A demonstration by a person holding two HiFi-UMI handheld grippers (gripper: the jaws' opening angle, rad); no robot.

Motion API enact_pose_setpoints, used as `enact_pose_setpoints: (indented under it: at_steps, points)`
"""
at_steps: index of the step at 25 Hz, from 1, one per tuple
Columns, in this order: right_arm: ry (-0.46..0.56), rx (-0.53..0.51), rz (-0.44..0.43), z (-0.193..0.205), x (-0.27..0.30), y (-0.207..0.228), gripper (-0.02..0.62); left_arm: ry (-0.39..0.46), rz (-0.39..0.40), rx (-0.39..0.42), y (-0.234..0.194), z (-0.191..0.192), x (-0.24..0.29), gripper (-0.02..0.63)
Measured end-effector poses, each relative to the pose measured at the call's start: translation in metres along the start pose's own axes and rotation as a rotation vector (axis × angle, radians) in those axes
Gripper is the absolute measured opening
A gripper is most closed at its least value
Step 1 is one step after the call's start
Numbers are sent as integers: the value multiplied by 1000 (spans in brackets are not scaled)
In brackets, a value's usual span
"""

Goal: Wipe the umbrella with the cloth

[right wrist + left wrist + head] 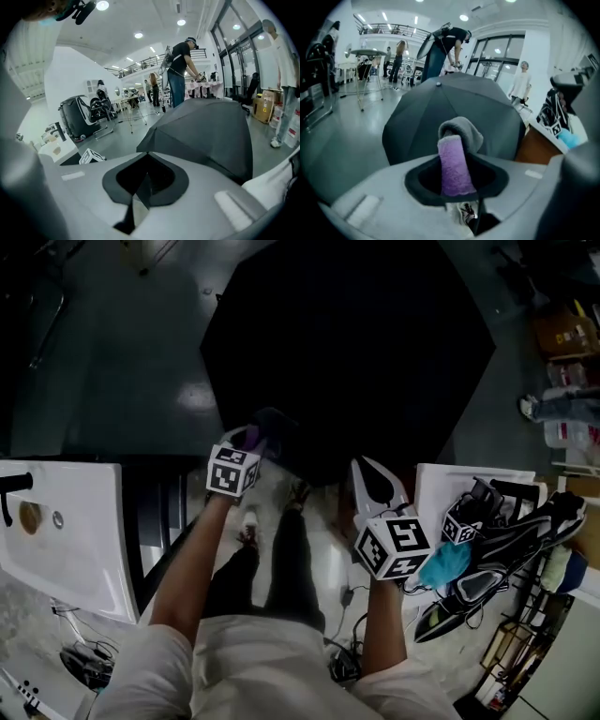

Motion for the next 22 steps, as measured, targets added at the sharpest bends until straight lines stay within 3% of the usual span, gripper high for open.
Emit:
enact_pose_setpoints:
  at_steps: [4, 10, 22]
  points:
    - [39, -12, 3, -33, -7, 9, 5, 111, -21, 8, 4, -73, -23, 135]
    - [69, -15, 6, -71, -10, 30, 6, 203, -41, 14, 7, -154, -37, 135]
    - [4, 15, -18, -92, 36, 87, 6, 236, -119, -37, -24, -235, 8, 135]
Point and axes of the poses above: the fingertips, and each gripper's own axes: x forward along the fingers, y to its right, z out of its underside, the point moved 5 cm from there along -x, backward along the fingers, and after that the axes turned 10 degrees about -y, right-handed, at the moved point
